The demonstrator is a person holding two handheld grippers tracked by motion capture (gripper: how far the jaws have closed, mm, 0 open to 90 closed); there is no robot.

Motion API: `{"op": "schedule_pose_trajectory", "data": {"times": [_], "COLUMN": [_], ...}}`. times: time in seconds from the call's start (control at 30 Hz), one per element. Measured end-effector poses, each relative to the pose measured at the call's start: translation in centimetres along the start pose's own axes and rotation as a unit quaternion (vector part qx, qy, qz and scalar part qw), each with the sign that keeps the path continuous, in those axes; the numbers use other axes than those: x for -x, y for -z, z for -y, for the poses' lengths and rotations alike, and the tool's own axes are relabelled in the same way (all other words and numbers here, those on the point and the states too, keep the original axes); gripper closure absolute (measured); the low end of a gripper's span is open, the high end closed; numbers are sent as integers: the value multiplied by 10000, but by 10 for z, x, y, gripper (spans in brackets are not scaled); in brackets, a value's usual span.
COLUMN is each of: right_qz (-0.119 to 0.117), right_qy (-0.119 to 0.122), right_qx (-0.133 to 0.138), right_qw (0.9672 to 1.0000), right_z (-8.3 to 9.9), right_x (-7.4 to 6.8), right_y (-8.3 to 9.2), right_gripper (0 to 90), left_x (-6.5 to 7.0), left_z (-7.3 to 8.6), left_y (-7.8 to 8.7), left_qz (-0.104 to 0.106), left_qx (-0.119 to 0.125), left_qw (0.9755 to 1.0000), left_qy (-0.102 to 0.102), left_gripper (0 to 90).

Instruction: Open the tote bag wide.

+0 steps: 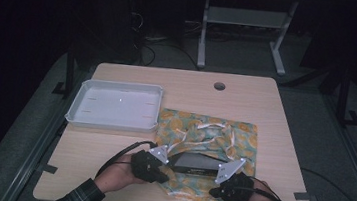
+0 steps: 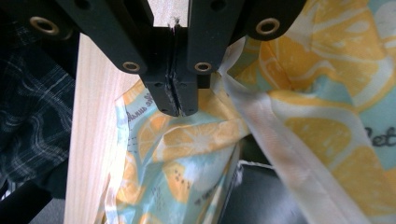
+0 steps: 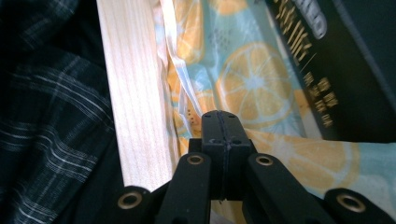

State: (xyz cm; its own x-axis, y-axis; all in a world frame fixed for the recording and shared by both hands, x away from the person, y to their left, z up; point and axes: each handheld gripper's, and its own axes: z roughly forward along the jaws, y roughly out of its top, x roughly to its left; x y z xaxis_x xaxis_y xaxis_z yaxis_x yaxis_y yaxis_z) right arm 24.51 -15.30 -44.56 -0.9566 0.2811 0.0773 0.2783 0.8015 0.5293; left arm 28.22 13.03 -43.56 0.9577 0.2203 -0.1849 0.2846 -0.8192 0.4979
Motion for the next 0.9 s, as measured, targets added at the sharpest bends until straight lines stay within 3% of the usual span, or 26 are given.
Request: {"op": "schedule_pose_trajectory", "data": {"times": [0.23,0.43,0.7,0.9], "right_qz": [64,80,181,295], "right_qy": [144,145,18,-132], "right_qx": [-190,-143,196,521], "right_qw": [9997,9998,9996,9981], "right_z": [-1,-2,-5,-6], "right_x": [-2,-1,-3,-3], "right_y": [-6,-6,10,31], "right_gripper": [895,864,792,724], "left_x": [1,-7,-21,-25], "left_z": [0,2,7,9], "left_y": [-11,-8,-2,0], "left_qz": [-163,-298,-628,-650], "left_qx": [-271,-265,-259,-222], "left_qw": [9995,9992,9975,9973], "left_qy": [-55,-3,168,271], "left_gripper": [884,888,888,886]}}
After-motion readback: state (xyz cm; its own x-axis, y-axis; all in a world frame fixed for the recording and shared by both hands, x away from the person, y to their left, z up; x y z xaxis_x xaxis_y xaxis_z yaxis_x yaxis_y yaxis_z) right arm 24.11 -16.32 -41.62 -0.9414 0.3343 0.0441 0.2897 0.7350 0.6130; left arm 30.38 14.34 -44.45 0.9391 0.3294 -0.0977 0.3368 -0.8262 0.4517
